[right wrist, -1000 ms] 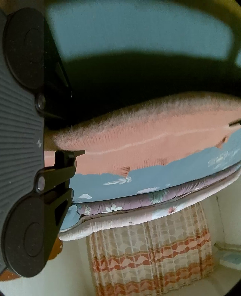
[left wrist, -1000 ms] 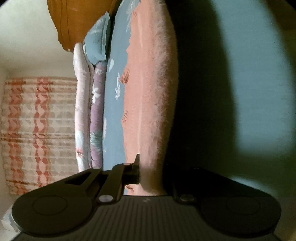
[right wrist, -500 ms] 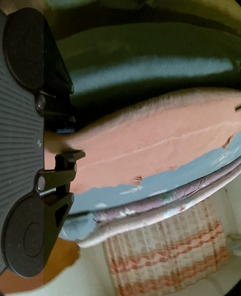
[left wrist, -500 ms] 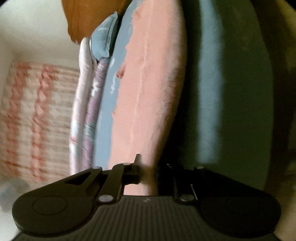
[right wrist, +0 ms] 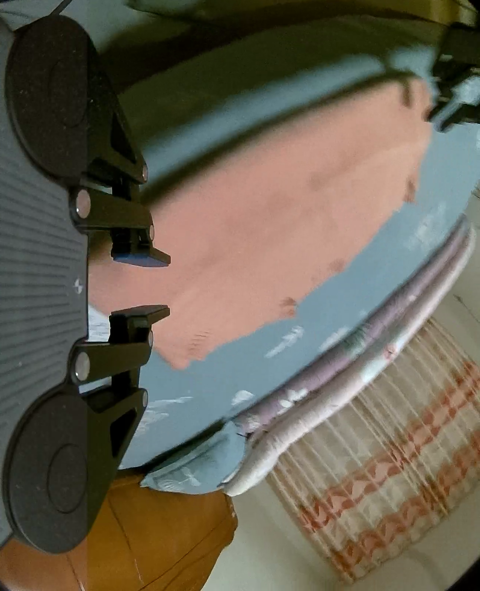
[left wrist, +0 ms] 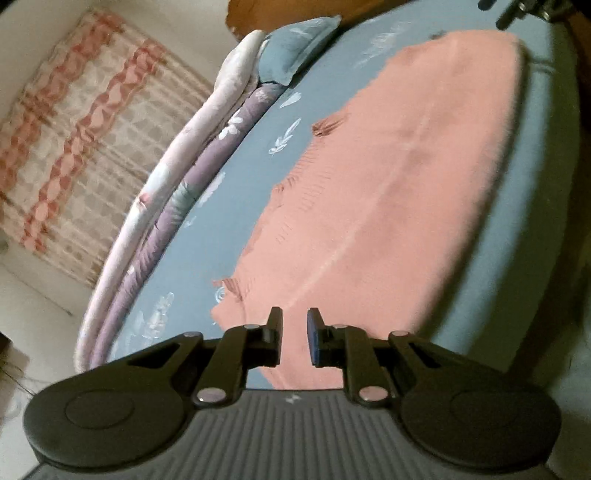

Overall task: Fold clothes
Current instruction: 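Move both open grippers back above the spread pink sweater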

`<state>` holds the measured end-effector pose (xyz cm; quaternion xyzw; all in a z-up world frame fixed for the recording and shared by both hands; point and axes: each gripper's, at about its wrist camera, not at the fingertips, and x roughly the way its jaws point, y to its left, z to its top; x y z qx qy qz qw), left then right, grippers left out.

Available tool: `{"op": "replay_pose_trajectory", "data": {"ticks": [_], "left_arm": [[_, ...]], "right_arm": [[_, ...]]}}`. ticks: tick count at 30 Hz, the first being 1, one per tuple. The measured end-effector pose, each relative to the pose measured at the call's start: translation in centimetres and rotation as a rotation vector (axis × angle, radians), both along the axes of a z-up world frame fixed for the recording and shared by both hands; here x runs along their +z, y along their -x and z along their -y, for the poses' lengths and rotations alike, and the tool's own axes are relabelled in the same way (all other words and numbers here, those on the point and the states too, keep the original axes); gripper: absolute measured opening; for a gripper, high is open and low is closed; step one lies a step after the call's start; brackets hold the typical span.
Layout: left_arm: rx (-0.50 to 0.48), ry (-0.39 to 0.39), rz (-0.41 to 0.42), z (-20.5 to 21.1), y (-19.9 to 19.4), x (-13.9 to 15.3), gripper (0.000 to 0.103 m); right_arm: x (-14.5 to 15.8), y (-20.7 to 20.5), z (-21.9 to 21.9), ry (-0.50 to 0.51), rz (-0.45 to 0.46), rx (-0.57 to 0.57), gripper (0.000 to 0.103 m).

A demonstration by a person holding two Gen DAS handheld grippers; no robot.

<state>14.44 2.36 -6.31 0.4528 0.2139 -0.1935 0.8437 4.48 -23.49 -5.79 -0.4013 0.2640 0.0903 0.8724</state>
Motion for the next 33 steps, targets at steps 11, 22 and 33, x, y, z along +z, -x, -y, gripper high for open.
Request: {"op": "replay_pose_trajectory", "data": {"ticks": [11,22,33], "left_arm": [[0.075,0.08,-0.129,-2.6,-1.0,-0.1,0.025],[0.243,0.56,-0.406,-5.8,-12.8,-0.9,0.055],[0.377,0.649,-0.501,-6.3,-16.9,1.7,0.059]], "right_arm": [[-0.4,-4.8,5.9,-0.384,-0.16,-0.112,0.038],[-1.2,-15.8,6.0,-0.55,-0.247,-0.128,0.056],[0.7,-19.1,7.2,-0.694,-0.335,-0.309,0.073]]}}
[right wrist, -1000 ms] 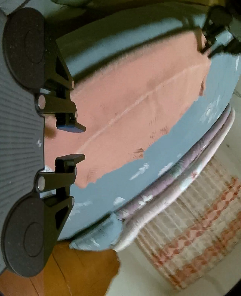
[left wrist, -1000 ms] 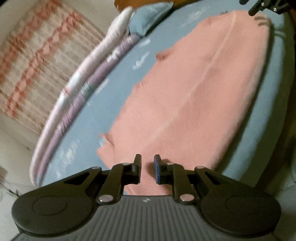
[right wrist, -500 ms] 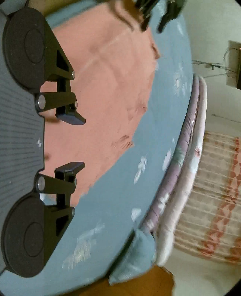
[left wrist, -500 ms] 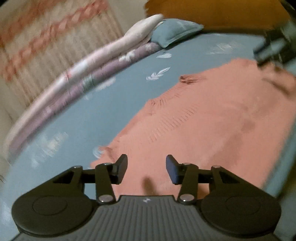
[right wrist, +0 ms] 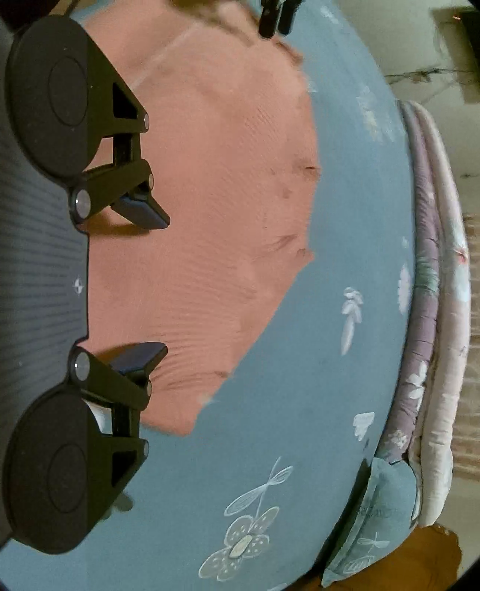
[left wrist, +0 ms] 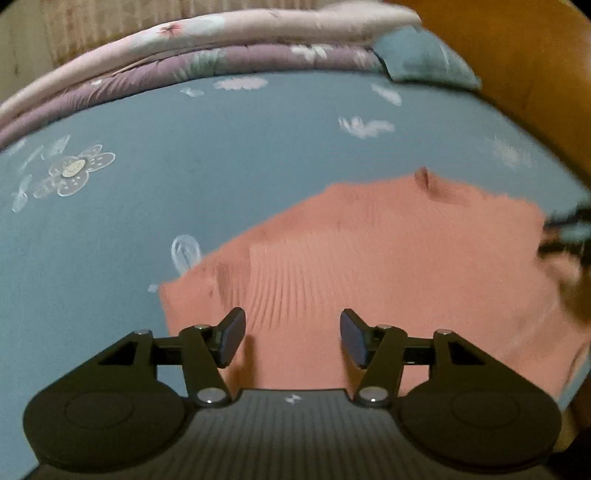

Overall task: Fold clothes
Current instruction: 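Move both open grippers back above the spread pink sweater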

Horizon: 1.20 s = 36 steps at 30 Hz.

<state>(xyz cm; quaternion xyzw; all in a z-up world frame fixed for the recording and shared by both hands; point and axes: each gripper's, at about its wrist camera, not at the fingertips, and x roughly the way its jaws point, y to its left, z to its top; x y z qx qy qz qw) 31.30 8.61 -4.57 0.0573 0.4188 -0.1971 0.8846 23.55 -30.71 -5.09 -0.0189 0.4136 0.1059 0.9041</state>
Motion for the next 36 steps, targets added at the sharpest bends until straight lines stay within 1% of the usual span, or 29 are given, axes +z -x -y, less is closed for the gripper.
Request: {"op": "replay_pose_trajectory", "data": {"ticks": [2,4,6,7,9,10,11,12,13,15,16,18,22,23,26,29,32,34,36], "left_arm": [[0.046,0.032,-0.014,-0.2,-1.5,-0.3,0.06],[0.097,0.035,-0.041,-0.6,-2.8,-1.5,0.06],[0.164,0.03,-0.078,-1.4,-3.9,-2.9,0.062],[0.191,0.046,-0.088,-1.9,-4.1,-3.3,0.063],[0.227,0.047,-0.091,-2.2,-4.4,-3.0,0.062],[0.241,0.042,-0.09,-2.3,-4.4,-2.7,0.061],[0.251,0.034,-0.08,-2.3,-4.4,-2.3,0.061],[0.251,0.03,-0.065,-2.1,-4.3,-1.9,0.061],[0.243,0.04,-0.059,-1.9,-4.2,-1.7,0.061],[0.215,0.097,-0.066,-1.8,-3.9,-1.4,0.064],[0.203,0.125,-0.074,-1.9,-3.9,-1.3,0.065],[0.207,0.151,-0.096,-2.0,-3.7,-1.3,0.066],[0.236,0.174,-0.137,-3.1,-1.9,-0.3,0.067],[0.232,0.181,-0.15,-3.3,-1.1,0.0,0.07],[0.202,0.212,-0.198,-3.6,1.4,0.4,0.073],[0.187,0.232,-0.243,-2.8,3.5,-0.5,0.076],[0.246,0.248,-0.293,-2.7,4.4,-2.7,0.076],[0.266,0.27,-0.286,-3.0,4.8,-3.1,0.077],[0.269,0.258,-0.287,-2.8,4.6,-2.6,0.077]], "right_arm": [[0.2,-0.9,-0.2,-0.065,0.001,-0.018,0.073],[0.0,-1.9,-0.4,-0.095,-0.015,-0.023,0.073],[-0.7,-2.2,-0.6,-0.083,-0.039,-0.022,0.076],[-1.1,-2.3,-0.4,-0.073,-0.053,-0.024,0.077],[-1.8,-2.4,-0.1,-0.06,-0.077,-0.028,0.081],[-1.8,-2.3,0.1,-0.075,-0.08,-0.031,0.082],[-1.9,-2.3,0.3,-0.091,-0.083,-0.034,0.085],[-1.9,-2.3,0.4,-0.101,-0.086,-0.035,0.089],[-1.9,-2.3,0.1,-0.092,-0.089,-0.028,0.09],[-2.1,-2.4,-0.8,-0.052,-0.092,-0.004,0.097],[-2.2,-2.4,-1.2,-0.034,-0.093,0.007,0.099],[-2.3,-2.3,-1.6,-0.016,-0.092,0.021,0.102],[-2.3,-2.4,-1.5,-0.022,-0.103,0.049,0.103],[-2.4,-2.4,-1.4,-0.021,-0.106,0.06,0.103],[-2.4,-2.6,-1.3,-0.02,-0.11,0.089,0.103],[-2.5,-2.9,-1.3,-0.023,-0.112,0.104,0.103],[-2.6,-3.0,-1.4,-0.019,-0.111,0.107,0.103],[-2.6,-2.9,-1.5,-0.013,-0.113,0.11,0.103],[-2.6,-2.9,-1.5,-0.009,-0.115,0.112,0.103]]}}
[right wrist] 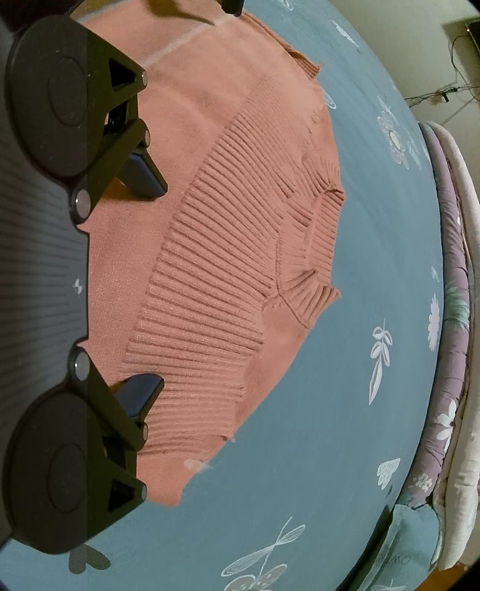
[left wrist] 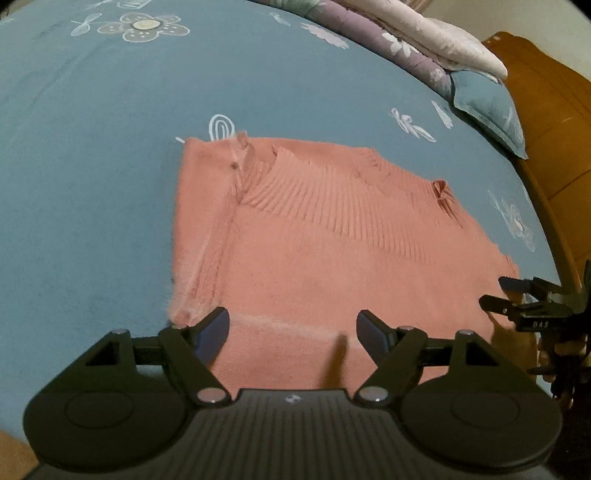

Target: Fold clothes

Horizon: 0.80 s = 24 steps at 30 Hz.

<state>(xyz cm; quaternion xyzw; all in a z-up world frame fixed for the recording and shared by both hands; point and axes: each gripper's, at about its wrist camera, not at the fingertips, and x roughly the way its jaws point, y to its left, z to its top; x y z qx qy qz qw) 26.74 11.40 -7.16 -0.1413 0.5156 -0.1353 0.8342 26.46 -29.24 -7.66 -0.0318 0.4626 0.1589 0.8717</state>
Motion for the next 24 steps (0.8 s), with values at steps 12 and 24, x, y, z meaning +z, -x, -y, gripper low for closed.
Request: {"op": "replay_pose_trajectory", "data": {"ticks": [12,24], "left_arm": [[-0.093,-0.171,0.078,3.6,-3.4,-0.8,0.082],[-0.072,-0.227,0.088,5.4,-4.7,-0.8,0.084]], "right_arm": [[1.0,1.1,-0.2,0.026,0.024,-0.065,0.103],[0.6,1.7,2.7,-0.015,0.099,-0.237,0.103]]}}
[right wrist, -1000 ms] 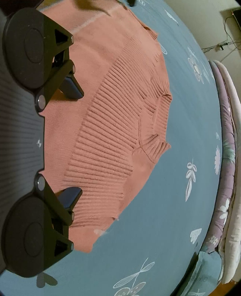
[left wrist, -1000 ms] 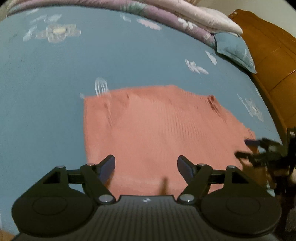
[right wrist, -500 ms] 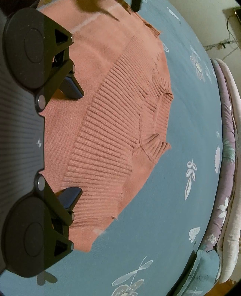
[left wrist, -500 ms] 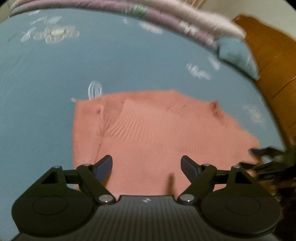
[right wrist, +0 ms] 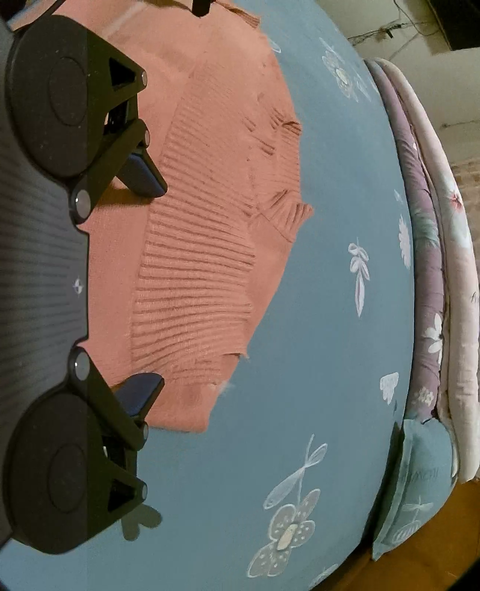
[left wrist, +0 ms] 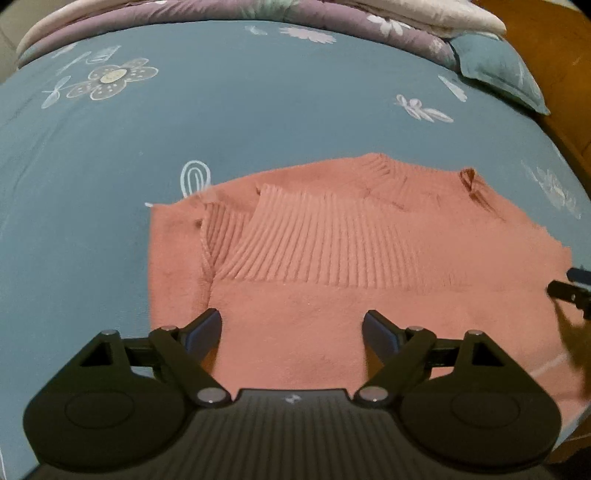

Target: Fold clothes

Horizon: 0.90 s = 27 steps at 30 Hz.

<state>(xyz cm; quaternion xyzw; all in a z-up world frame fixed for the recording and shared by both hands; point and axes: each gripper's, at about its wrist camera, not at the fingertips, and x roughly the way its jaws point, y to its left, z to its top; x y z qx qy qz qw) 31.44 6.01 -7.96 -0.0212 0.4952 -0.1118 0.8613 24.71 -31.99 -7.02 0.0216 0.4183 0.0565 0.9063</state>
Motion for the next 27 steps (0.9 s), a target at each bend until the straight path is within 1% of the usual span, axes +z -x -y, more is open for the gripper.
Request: {"op": "replay_pose_trajectory", "data": {"ticks": [2,5,7,8,10,13,16,18,20,22,25,27], "left_arm": [[-0.007,0.002,0.013,0.1,0.1,0.5,0.084],[0.014,0.0,0.033,0.0,0.0,0.7,0.085],[0.05,-0.005,0.009,-0.3,-0.4,0.1,0.085],[0.063,0.002,-0.001,-0.4,-0.5,-0.2,0.085],[0.071,0.032,0.0,-0.7,-0.4,-0.6,0.087],[0.072,0.046,0.008,-0.8,-0.2,-0.7,0.088],[0.066,0.053,0.013,-0.9,-0.1,-0.7,0.089],[0.059,0.057,0.016,-1.0,-0.1,-0.8,0.092],[0.052,0.06,0.018,-1.0,-0.1,-0.8,0.093],[0.05,0.074,0.02,-1.3,0.0,-0.7,0.093],[0.047,0.107,0.022,-1.9,0.1,-0.5,0.093],[0.035,0.124,0.025,-2.2,0.1,-0.3,0.093]], "right_arm": [[1.0,-0.5,-0.6,-0.014,0.042,0.037,0.103],[1.9,-2.6,-2.4,-0.091,0.087,0.094,0.103],[2.4,-4.0,-3.8,-0.133,0.117,0.133,0.103],[2.0,-4.8,-4.8,-0.126,0.121,0.155,0.103],[0.7,-6.5,-6.5,-0.099,0.093,0.198,0.103],[-1.2,-9.2,-8.8,-0.053,0.055,0.255,0.103],[-2.5,-11.7,-9.1,0.018,0.06,0.234,0.103],[-2.3,-13.3,-8.7,0.011,0.049,0.221,0.103],[-1.6,-13.8,-8.5,-0.009,0.041,0.201,0.103],[-0.3,-12.9,-8.2,-0.021,0.056,0.17,0.103],[1.3,-10.3,-7.6,-0.109,0.086,0.173,0.103],[0.8,-10.3,-8.0,-0.161,0.071,0.185,0.103]]}}
